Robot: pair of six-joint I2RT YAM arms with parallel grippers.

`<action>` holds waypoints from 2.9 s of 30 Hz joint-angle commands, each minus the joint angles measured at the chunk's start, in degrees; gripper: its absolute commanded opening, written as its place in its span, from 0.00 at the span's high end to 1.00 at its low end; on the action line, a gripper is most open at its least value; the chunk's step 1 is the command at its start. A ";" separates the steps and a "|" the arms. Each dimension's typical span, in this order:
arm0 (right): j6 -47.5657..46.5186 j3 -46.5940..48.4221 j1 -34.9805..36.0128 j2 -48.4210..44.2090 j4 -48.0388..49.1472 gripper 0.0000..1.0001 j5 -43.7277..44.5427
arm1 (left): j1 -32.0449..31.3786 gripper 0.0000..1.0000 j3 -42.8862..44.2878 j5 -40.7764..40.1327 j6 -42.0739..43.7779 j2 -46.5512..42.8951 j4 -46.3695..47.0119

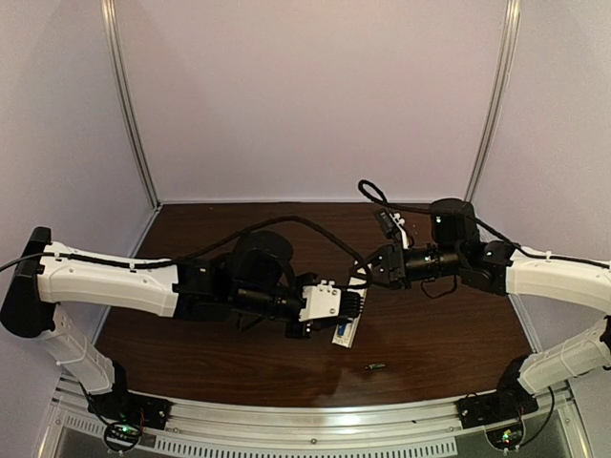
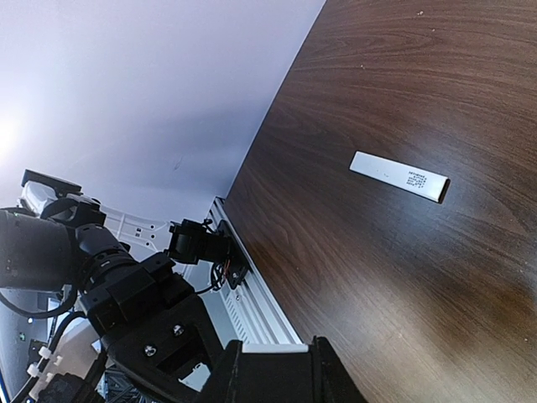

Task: Load the batteries into the remote control
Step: Load the battery into the battery compartment, then pick up the battery from the center of the board.

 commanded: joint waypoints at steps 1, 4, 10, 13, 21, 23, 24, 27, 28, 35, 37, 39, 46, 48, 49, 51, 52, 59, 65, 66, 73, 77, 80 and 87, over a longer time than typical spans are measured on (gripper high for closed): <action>-0.63 1.99 0.68 -0.36 0.99 1.00 -1.22 | -0.13 0.83 0.98 0.25 -0.99 0.53 0.30; -0.72 2.16 0.69 -0.55 1.08 1.00 -1.31 | -0.10 0.87 0.12 0.85 -0.95 0.10 0.30; 0.16 2.52 0.69 -1.04 2.86 1.00 -2.85 | -0.17 0.91 -1.58 0.91 -0.68 -0.15 0.81; 1.12 2.44 0.69 -1.36 4.96 1.00 -4.16 | -0.18 0.93 -2.71 1.14 -0.21 -0.13 1.64; 4.33 1.99 0.60 -2.97 9.72 1.00 -7.16 | -0.15 0.98 -4.32 1.77 1.26 0.20 1.04; 4.76 1.91 0.61 -3.28 10.15 1.00 -7.31 | -0.17 0.98 -4.78 2.16 1.91 0.02 0.48; 5.02 1.91 0.61 -3.39 10.47 1.00 -7.53 | -0.18 0.99 -4.91 2.01 2.07 -0.04 0.32; 5.65 1.93 0.61 -3.57 11.25 1.00 -8.00 | -0.13 0.99 -5.23 1.51 2.60 0.03 -0.89; 6.00 1.91 0.60 -3.60 11.83 1.00 -8.29 | -0.17 0.99 -5.35 1.50 2.93 0.02 -1.49; 3.14 2.42 0.58 -3.00 6.95 1.00 -6.17 | -0.11 0.91 -5.23 -0.79 1.27 -1.76 1.24; 0.74 2.52 0.58 -2.39 3.58 1.00 -4.14 | -0.10 0.86 -3.55 -1.09 -0.83 -2.97 1.61; -1.18 2.44 0.58 -1.73 1.03 1.00 -2.24 | -0.14 0.77 -2.23 -0.84 -2.32 -4.65 1.74; -4.10 1.49 -1.30 0.08 -1.77 1.00 1.33 | -0.16 0.58 -0.30 -0.58 -5.03 -9.90 0.35; -4.63 1.03 -3.22 -0.11 -2.42 1.00 2.12 | -0.11 0.57 -0.27 -0.57 -6.16 -9.86 -2.41; -4.80 0.60 -4.62 -0.41 -2.57 1.00 2.60 | -0.17 0.57 -0.46 -0.13 -6.79 -9.64 -3.33; -4.38 -0.81 -7.93 -1.59 -2.70 1.00 3.44 | -0.34 0.57 -0.97 0.74 -8.61 -8.44 -4.66; -3.75 -1.75 -9.88 -2.25 -2.53 1.00 3.65 | -0.62 0.58 -1.24 1.00 -9.45 -7.69 -5.04; -1.81 -7.63 -20.89 -8.28 -3.16 1.00 4.22 | -4.28 0.62 5.19 -1.31 -13.85 4.38 -9.96; -2.90 -9.90 -27.42 -11.49 -5.66 1.00 3.08 | -5.49 0.62 16.72 -2.68 -17.57 17.85 -18.20; -2.59 -10.70 -28.66 -12.09 -5.31 1.00 2.80 | -5.53 0.62 18.16 -2.66 -17.89 19.55 -19.03; -1.82 -13.91 -34.08 -14.70 -4.34 1.00 0.09 | -5.52 0.64 26.54 -3.00 -19.21 29.76 -24.01; -2.20 -14.78 -36.43 -15.37 -4.79 1.00 -1.07 | -5.48 0.65 29.60 -4.11 -19.52 33.16 -25.47; -1.97 -15.75 -37.50 -15.65 -4.23 1.00 -1.86 | -5.52 0.67 32.16 -4.63 -19.54 35.59 -26.84; -2.24 -16.24 -38.24 -16.08 -4.41 1.00 -2.40 | -5.53 0.71 34.72 -5.06 -19.64 39.24 -28.09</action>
